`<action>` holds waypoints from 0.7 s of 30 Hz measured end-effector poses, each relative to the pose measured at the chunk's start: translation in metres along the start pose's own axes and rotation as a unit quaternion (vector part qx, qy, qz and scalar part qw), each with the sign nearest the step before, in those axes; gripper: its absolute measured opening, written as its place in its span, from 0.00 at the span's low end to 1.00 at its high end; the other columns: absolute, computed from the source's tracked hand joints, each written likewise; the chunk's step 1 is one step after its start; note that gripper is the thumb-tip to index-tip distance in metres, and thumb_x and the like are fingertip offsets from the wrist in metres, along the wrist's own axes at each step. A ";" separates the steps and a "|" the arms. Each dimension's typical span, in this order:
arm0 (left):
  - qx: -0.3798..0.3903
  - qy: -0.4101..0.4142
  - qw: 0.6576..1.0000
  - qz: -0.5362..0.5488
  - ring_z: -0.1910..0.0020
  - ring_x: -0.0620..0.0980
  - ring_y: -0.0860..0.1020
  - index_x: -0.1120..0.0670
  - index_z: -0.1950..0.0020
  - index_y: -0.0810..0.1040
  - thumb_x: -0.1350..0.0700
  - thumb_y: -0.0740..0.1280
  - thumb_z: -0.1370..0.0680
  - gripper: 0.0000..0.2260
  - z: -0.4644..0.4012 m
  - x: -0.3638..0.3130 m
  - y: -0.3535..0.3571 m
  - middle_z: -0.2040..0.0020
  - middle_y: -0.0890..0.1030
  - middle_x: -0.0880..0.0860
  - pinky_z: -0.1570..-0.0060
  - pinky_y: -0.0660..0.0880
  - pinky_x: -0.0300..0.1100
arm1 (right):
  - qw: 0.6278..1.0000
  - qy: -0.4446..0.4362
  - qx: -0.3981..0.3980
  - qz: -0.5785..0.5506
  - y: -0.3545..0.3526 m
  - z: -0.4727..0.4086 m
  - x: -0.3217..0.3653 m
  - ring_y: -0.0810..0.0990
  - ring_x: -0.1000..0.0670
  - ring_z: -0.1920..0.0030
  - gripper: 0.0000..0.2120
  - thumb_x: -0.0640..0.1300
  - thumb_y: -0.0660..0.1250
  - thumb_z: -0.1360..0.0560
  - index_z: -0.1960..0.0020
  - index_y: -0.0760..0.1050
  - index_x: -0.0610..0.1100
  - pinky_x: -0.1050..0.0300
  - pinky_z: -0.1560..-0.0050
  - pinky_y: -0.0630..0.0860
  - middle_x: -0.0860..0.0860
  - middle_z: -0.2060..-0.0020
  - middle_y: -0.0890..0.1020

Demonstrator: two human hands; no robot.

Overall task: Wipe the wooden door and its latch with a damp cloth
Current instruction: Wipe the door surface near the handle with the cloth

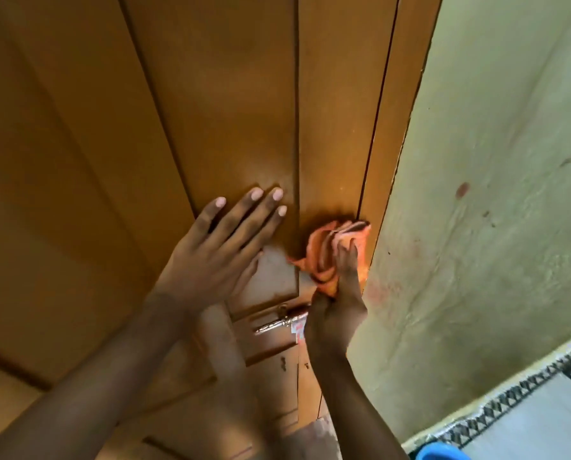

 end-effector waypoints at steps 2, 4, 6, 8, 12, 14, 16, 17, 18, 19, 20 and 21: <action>-0.004 0.005 1.000 -0.007 0.15 0.57 0.56 0.56 0.13 0.52 0.44 0.55 0.14 0.32 0.002 -0.001 0.002 0.14 0.53 0.58 0.21 0.56 0.55 | 0.996 0.078 -0.047 -0.019 0.002 -0.006 -0.012 0.82 0.52 0.37 0.30 0.26 0.60 0.25 0.26 0.75 0.43 0.54 0.33 0.79 0.43 0.36 0.83; -0.010 0.008 1.000 0.000 0.15 0.57 0.55 0.57 0.13 0.51 0.45 0.54 0.13 0.32 0.002 -0.002 0.002 0.13 0.52 0.59 0.21 0.55 0.55 | 0.991 0.116 -0.063 -0.027 0.014 -0.009 -0.005 0.78 0.48 0.30 0.30 0.25 0.59 0.24 0.27 0.75 0.47 0.45 0.27 0.74 0.45 0.31 0.81; -0.020 0.005 1.000 0.014 0.15 0.57 0.55 0.57 0.13 0.51 0.46 0.54 0.13 0.31 0.002 -0.001 0.001 0.14 0.52 0.59 0.20 0.53 0.55 | 0.995 0.071 -0.066 0.014 0.021 -0.006 0.014 0.70 0.45 0.22 0.33 0.24 0.58 0.25 0.25 0.73 0.46 0.48 0.21 0.66 0.44 0.24 0.73; -0.022 0.003 0.999 0.029 0.15 0.58 0.54 0.57 0.13 0.51 0.47 0.56 0.14 0.32 0.001 -0.001 0.002 0.14 0.52 0.59 0.20 0.51 0.56 | 0.995 -0.028 -0.048 0.087 0.017 0.006 0.024 0.70 0.40 0.22 0.31 0.26 0.58 0.26 0.24 0.72 0.40 0.50 0.24 0.69 0.42 0.22 0.69; -0.029 -0.002 0.998 0.049 0.15 0.58 0.54 0.57 0.13 0.52 0.49 0.60 0.16 0.33 0.002 0.000 0.003 0.14 0.53 0.59 0.19 0.49 0.56 | 0.989 -0.054 -0.028 0.134 0.003 0.004 0.011 0.80 0.37 0.32 0.32 0.26 0.59 0.27 0.24 0.72 0.38 0.58 0.30 0.76 0.37 0.29 0.77; -0.041 -0.008 0.998 0.057 0.15 0.57 0.55 0.57 0.13 0.52 0.51 0.60 0.16 0.33 0.001 0.001 0.002 0.14 0.53 0.59 0.19 0.49 0.55 | 0.991 0.004 -0.044 0.125 0.005 -0.012 0.010 0.84 0.38 0.40 0.30 0.28 0.59 0.26 0.25 0.72 0.41 0.49 0.35 0.79 0.39 0.36 0.83; -0.048 -0.013 0.997 0.062 0.15 0.57 0.55 0.58 0.13 0.52 0.52 0.60 0.16 0.33 0.001 0.001 0.001 0.14 0.53 0.59 0.19 0.50 0.56 | 0.989 0.019 -0.046 0.138 0.015 -0.020 0.017 0.83 0.40 0.38 0.29 0.30 0.59 0.25 0.26 0.73 0.42 0.44 0.35 0.80 0.40 0.35 0.82; -0.051 -0.013 0.997 0.064 0.15 0.57 0.55 0.58 0.13 0.52 0.52 0.59 0.16 0.33 0.000 0.001 0.002 0.14 0.53 0.59 0.19 0.51 0.56 | 0.987 0.005 -0.037 0.155 0.021 -0.017 0.024 0.79 0.39 0.32 0.29 0.30 0.60 0.25 0.25 0.71 0.41 0.43 0.32 0.78 0.39 0.30 0.79; -0.053 -0.013 0.996 0.067 0.15 0.57 0.55 0.58 0.13 0.53 0.53 0.59 0.16 0.32 0.000 0.000 0.002 0.14 0.53 0.59 0.19 0.51 0.56 | 0.984 -0.013 -0.019 0.179 0.026 -0.009 0.027 0.73 0.37 0.25 0.30 0.31 0.62 0.24 0.23 0.69 0.40 0.42 0.27 0.74 0.38 0.25 0.73; -0.055 -0.013 0.996 0.069 0.15 0.58 0.55 0.58 0.13 0.53 0.53 0.59 0.16 0.32 0.000 0.000 0.002 0.14 0.53 0.59 0.19 0.51 0.56 | 0.978 -0.036 0.003 0.206 0.028 0.001 0.027 0.66 0.34 0.21 0.31 0.31 0.63 0.24 0.21 0.66 0.38 0.40 0.25 0.69 0.37 0.22 0.68; -0.055 -0.013 0.996 0.069 0.15 0.58 0.55 0.58 0.13 0.52 0.53 0.59 0.15 0.32 0.000 0.000 0.003 0.14 0.53 0.59 0.19 0.51 0.57 | 0.970 -0.066 0.024 0.231 0.029 0.009 0.026 0.62 0.32 0.20 0.31 0.31 0.63 0.23 0.20 0.64 0.37 0.39 0.25 0.65 0.36 0.21 0.65; -0.054 -0.012 0.996 0.068 0.15 0.58 0.55 0.58 0.13 0.52 0.53 0.59 0.15 0.32 -0.001 0.001 0.003 0.14 0.53 0.59 0.19 0.51 0.57 | 0.962 -0.096 0.040 0.251 0.027 0.012 0.025 0.62 0.31 0.21 0.29 0.32 0.61 0.22 0.21 0.65 0.36 0.38 0.27 0.65 0.36 0.21 0.65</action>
Point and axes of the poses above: each hand's wrist, its own z-axis away from the middle knuckle, its own y-axis out of the palm, x = y × z, the point moved 7 cm from there along -z, towards the middle knuckle
